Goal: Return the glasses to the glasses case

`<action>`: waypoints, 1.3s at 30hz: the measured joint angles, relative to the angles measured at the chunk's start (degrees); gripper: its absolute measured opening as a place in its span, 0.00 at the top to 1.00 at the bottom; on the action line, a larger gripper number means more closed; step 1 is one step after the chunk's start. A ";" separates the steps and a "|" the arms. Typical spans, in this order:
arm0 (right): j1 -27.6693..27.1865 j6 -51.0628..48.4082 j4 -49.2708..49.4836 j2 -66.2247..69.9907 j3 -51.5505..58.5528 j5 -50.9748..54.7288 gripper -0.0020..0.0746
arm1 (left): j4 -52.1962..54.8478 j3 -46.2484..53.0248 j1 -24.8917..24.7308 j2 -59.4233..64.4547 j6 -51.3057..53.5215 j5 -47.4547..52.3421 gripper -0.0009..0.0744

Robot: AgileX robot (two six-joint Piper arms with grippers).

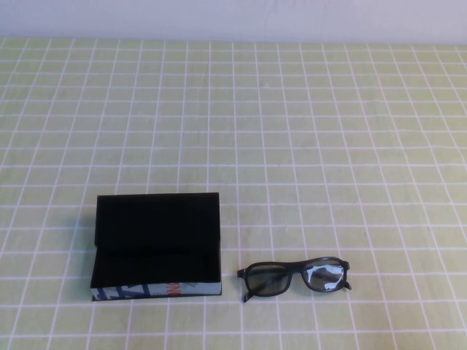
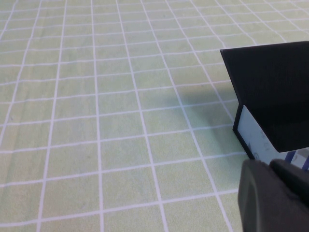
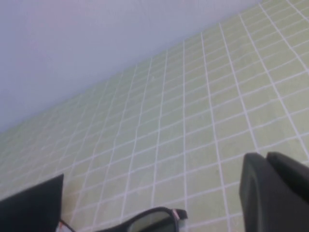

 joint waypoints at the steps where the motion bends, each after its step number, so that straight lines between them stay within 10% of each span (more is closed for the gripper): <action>1: 0.00 0.00 1.06 0.00 0.00 -0.59 0.99 | 0.00 0.00 0.00 0.00 0.00 0.00 0.99; 18: 0.00 0.00 26.79 1.65 -1.95 3.71 0.99 | 0.00 0.00 0.00 0.00 0.00 0.00 0.99; 39: 1.67 -9.76 -2.87 57.69 -39.01 41.41 0.99 | 0.00 0.00 0.00 0.00 0.00 0.00 0.99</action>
